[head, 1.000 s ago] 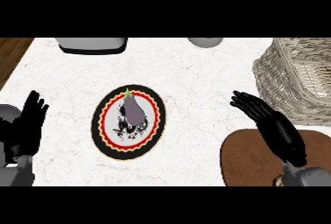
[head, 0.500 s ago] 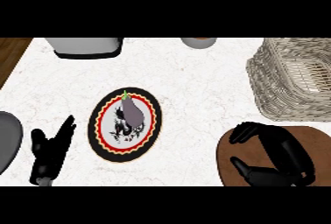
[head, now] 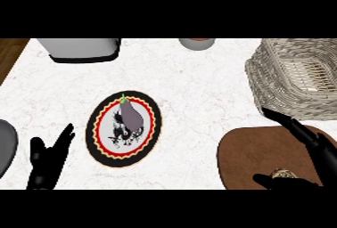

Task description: Pick the cupcake from the cutting board and place it in the basket

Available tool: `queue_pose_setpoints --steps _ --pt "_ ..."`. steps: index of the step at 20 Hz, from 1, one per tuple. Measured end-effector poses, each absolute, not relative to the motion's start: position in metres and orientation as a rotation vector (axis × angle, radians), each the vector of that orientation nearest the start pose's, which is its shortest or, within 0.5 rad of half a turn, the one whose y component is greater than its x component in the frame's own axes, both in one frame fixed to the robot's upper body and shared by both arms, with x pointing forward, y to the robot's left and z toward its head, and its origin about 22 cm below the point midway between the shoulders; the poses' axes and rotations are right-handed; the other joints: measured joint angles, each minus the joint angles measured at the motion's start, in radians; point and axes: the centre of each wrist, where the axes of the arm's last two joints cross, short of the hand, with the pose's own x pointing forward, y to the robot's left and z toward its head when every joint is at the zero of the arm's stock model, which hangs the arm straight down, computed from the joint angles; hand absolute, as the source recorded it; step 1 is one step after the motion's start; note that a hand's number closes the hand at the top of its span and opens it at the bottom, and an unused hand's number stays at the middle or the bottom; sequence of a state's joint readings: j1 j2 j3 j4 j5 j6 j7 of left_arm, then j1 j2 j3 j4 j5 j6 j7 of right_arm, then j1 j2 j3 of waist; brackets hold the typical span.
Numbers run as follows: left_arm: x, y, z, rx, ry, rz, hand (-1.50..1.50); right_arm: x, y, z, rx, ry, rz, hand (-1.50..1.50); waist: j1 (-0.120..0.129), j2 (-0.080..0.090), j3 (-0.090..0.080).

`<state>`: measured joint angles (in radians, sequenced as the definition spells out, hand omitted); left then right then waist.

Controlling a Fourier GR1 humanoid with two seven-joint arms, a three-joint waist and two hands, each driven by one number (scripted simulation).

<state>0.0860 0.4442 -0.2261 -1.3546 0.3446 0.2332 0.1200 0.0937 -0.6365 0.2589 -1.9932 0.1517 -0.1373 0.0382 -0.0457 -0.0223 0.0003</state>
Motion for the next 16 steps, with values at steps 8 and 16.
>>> queue_pose_setpoints --steps 8,16 --pt "0.199 0.31 -0.044 0.214 -1.088 0.008 0.0 0.183 -0.298 0.202 -0.752 -1.53 1.029 -1.5 -0.011 0.001 0.0" --pt "0.194 0.311 -0.043 0.212 -1.081 0.008 0.0 0.173 -0.301 0.265 -0.734 -1.201 1.277 -1.5 -0.013 0.003 0.001"
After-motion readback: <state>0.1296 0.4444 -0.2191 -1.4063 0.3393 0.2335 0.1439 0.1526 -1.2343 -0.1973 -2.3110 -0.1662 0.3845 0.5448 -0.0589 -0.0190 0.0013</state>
